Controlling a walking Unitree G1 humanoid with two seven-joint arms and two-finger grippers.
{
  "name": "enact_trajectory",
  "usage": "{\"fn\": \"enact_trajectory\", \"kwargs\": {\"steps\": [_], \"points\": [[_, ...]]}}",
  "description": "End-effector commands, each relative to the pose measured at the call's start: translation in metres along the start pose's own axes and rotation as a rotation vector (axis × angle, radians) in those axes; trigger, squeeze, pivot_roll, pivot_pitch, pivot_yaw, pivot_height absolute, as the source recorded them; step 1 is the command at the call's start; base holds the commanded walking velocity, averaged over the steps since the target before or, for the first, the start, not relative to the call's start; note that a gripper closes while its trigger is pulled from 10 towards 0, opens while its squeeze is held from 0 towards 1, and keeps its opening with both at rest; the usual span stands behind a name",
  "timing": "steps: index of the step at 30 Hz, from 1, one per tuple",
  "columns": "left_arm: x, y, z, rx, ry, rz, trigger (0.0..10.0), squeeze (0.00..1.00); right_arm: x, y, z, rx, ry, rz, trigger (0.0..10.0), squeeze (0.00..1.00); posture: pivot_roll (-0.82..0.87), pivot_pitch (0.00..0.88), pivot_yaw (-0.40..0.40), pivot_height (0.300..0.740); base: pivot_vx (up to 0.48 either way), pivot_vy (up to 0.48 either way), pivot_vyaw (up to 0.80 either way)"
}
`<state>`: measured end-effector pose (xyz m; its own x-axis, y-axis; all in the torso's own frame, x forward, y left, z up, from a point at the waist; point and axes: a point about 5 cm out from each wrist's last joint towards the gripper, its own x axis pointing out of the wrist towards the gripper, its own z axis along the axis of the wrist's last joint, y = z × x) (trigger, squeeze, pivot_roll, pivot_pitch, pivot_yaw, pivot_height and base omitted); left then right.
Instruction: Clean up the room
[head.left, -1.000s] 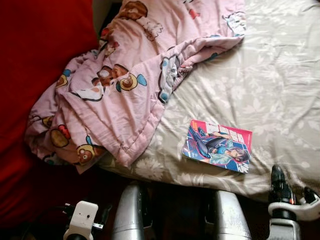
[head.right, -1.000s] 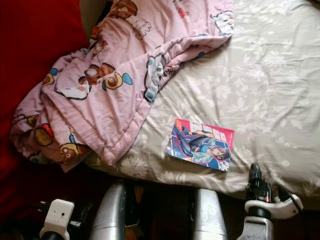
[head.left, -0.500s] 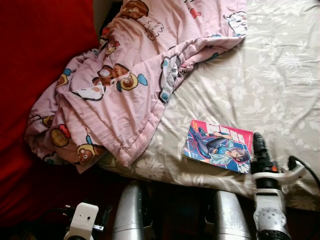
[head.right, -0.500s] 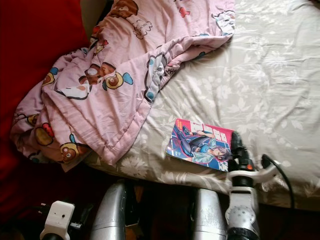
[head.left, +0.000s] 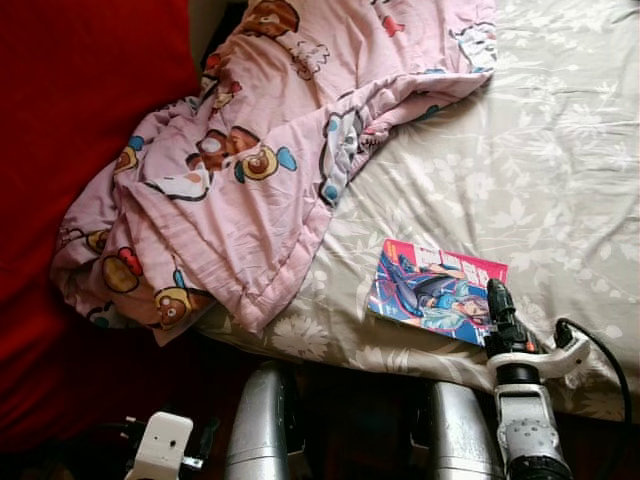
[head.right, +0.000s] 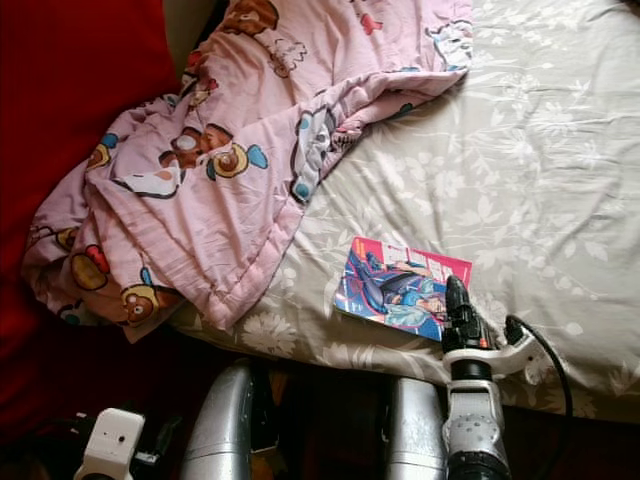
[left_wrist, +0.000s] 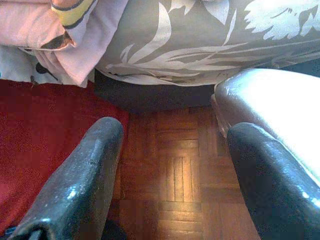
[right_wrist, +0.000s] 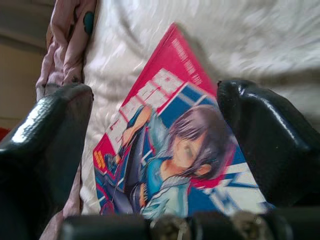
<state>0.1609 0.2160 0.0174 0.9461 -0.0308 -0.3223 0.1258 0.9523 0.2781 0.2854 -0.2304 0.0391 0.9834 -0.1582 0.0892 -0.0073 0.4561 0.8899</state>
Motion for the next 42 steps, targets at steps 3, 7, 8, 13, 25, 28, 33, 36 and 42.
{"fn": "enact_trajectory", "kwargs": {"steps": [3, 7, 8, 13, 25, 28, 33, 36, 42], "points": [[-0.009, 0.006, -0.015, 0.031, 0.064, 0.004, 10.0, 0.0, -0.012, -0.013, -0.003, 0.013, 0.002, -0.048, 10.0, 0.0, 0.16, 0.37, 0.158, 0.583, 0.0, 0.0, 0.0], [-0.008, 0.006, -0.017, 0.034, 0.066, 0.002, 10.0, 0.0, -0.012, -0.014, -0.002, 0.015, -0.002, -0.048, 10.0, 0.0, 0.16, 0.37, 0.16, 0.583, 0.0, 0.0, 0.0], [-0.008, 0.006, -0.017, 0.034, 0.066, 0.002, 10.0, 0.0, -0.013, -0.014, -0.003, 0.014, 0.002, -0.049, 10.0, 0.0, 0.16, 0.37, 0.16, 0.583, 0.0, 0.0, 0.0], [-0.007, 0.006, -0.018, 0.035, 0.065, -0.003, 10.0, 0.0, -0.018, -0.02, -0.009, 0.025, 0.035, -0.068, 10.0, 0.0, 0.17, 0.37, 0.162, 0.583, 0.0, 0.0, 0.0], [-0.012, 0.004, -0.02, 0.044, 0.065, -0.017, 10.0, 0.0, -0.03, -0.031, -0.021, 0.062, 0.124, -0.096, 10.0, 0.0, 0.18, 0.385, 0.17, 0.583, 0.0, 0.0, 0.0], [-0.016, 0.002, -0.02, 0.052, 0.063, -0.027, 10.0, 0.0, -0.036, -0.037, -0.022, 0.072, 0.142, -0.12, 10.0, 0.0, 0.19, 0.397, 0.175, 0.583, 0.0, 0.0, 0.0], [-0.02, 0.0, -0.018, 0.063, 0.059, -0.044, 10.0, 0.0, -0.039, -0.044, -0.022, 0.096, 0.142, -0.172, 10.0, 0.0, 0.21, 0.41, 0.185, 0.583, 0.0, 0.0, 0.0], [-0.023, 0.0, -0.018, 0.066, 0.059, -0.044, 10.0, 0.0, -0.04, -0.046, -0.023, 0.115, 0.136, -0.191, 10.0, 0.0, 0.21, 0.416, 0.188, 0.583, 0.0, 0.0, 0.0], [-0.026, 0.001, -0.016, 0.076, 0.061, -0.045, 10.0, 0.0, -0.038, -0.043, -0.03, 0.148, 0.168, -0.179, 10.0, 0.0, 0.22, 0.422, 0.192, 0.583, 0.0, 0.0, 0.0]]}}
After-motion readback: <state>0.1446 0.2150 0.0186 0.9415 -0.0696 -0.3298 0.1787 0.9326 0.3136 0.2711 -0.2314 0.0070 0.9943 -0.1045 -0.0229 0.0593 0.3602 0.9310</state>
